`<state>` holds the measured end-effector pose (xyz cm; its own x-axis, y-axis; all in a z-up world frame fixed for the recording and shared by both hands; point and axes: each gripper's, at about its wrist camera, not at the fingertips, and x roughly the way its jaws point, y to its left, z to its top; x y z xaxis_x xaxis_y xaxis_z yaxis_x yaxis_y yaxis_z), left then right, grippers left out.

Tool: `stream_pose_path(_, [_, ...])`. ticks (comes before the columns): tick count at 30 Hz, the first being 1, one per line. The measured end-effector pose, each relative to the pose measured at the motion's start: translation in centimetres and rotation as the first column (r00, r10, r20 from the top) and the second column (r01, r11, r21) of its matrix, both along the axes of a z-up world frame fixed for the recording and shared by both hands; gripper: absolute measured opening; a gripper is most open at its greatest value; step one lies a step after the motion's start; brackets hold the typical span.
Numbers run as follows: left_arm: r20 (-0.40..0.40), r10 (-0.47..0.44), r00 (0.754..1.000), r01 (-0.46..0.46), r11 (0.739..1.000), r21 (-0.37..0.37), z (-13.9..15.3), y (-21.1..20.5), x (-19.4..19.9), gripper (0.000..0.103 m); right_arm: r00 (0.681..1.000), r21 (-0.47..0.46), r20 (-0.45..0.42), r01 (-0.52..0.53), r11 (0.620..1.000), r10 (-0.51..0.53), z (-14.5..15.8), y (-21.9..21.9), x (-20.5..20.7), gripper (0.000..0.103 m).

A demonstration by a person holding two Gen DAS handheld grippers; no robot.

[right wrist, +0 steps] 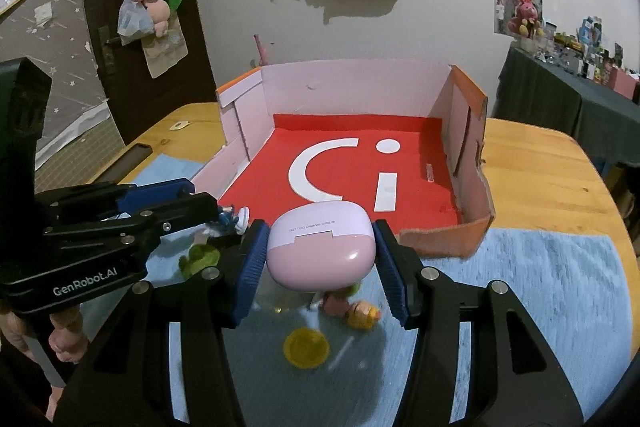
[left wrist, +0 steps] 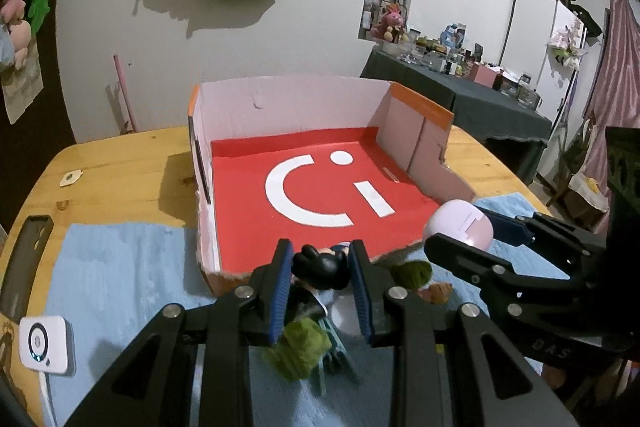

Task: Organize objects
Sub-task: 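Lift and carry the figurine and pink case over the red-lined box with both tools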

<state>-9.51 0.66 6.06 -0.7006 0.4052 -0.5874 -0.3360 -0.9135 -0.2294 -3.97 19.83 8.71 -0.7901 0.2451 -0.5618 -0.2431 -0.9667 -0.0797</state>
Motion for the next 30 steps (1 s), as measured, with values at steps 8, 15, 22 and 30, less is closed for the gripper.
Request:
stream_pose_path(8, [-0.001,0.017,1.0,-0.017,1.0,-0.015,-0.1,0.1,-2.9,0.03,0.999,0.008,0.024,0.028,1.0,-0.028,-0.2,1.9,-2.4,0.051])
stream_pose_path(15, [0.012,0.029,1.0,-0.028,0.999,-0.03,-0.9,0.3,-5.2,0.03,0.995,-0.011,0.069,0.068,0.998,-0.067,-0.7,4.3,-4.3,0.051])
stream_pose_path(22, [0.039,0.04,0.998,-0.038,0.998,-0.042,-2.2,0.7,-7.4,0.03,0.988,-0.009,0.124,0.095,0.995,-0.093,-1.4,6.1,-6.3,0.051])
stream_pose_path(30, [0.072,0.037,0.997,-0.034,0.998,-0.048,-3.6,0.9,-8.8,0.03,0.978,-0.005,0.173,0.117,0.993,-0.115,-2.4,7.4,-8.0,0.051])
